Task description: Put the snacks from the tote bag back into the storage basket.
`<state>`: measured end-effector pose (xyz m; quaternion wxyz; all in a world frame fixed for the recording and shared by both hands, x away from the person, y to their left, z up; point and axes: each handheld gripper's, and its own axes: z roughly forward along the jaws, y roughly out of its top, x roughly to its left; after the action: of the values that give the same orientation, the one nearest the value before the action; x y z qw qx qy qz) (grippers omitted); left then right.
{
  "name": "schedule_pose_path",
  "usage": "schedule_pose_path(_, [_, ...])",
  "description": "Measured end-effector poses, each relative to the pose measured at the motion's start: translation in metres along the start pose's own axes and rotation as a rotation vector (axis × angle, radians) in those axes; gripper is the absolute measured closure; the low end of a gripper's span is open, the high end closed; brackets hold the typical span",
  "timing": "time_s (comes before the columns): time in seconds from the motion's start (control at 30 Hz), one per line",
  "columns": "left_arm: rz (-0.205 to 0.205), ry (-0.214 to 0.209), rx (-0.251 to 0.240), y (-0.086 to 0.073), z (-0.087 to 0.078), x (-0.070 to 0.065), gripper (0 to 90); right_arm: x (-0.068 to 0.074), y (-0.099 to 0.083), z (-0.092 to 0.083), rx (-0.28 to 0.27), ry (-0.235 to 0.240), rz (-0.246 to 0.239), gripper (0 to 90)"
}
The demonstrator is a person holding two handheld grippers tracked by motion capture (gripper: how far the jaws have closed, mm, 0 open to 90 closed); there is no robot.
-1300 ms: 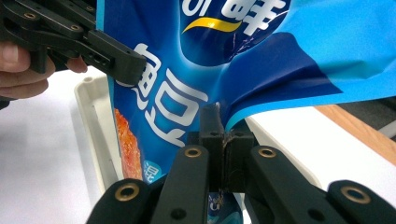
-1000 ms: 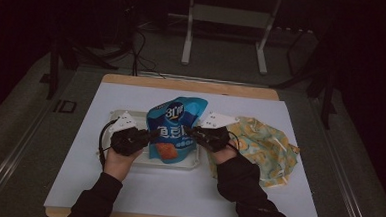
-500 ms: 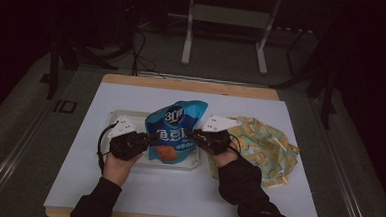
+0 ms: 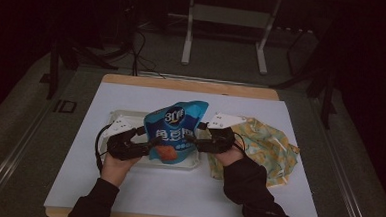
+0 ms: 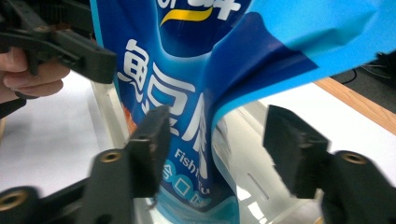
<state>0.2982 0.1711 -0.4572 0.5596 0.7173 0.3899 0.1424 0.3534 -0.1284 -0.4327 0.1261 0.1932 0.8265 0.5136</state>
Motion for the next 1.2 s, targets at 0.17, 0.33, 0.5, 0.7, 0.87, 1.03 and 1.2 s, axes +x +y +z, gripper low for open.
schedule_pose_path(0.17, [0.031, -0.045, 0.028, -0.003, 0.002, -0.001, 7.9, -0.002, -0.003, -0.006, -0.014, -0.014, 0.013, 22.2])
schedule_pose_path(0.33, [0.019, -0.064, 0.031, -0.008, 0.002, -0.003, 2.4, -0.004, -0.006, -0.015, -0.021, -0.034, 0.021, 14.9])
schedule_pose_path(0.5, [0.002, -0.058, 0.023, -0.013, -0.001, -0.003, 2.4, -0.008, -0.010, -0.027, -0.030, -0.056, 0.026, 15.3])
schedule_pose_path(0.7, [0.019, -0.067, 0.013, -0.017, -0.005, -0.010, 2.4, -0.010, -0.020, -0.046, -0.034, -0.082, 0.021, 15.4])
schedule_pose_path(0.87, [0.020, -0.045, 0.014, -0.022, -0.008, -0.014, 2.4, -0.009, -0.031, -0.061, -0.037, -0.096, 0.031, 15.3])
schedule_pose_path(1.03, [0.015, -0.051, 0.030, -0.030, -0.009, -0.016, 2.4, -0.009, -0.042, -0.077, -0.048, -0.117, 0.043, 15.4])
schedule_pose_path(1.2, [0.026, -0.035, 0.031, -0.040, -0.013, -0.022, 2.4, -0.009, -0.054, -0.093, -0.048, -0.136, 0.050, 15.3])
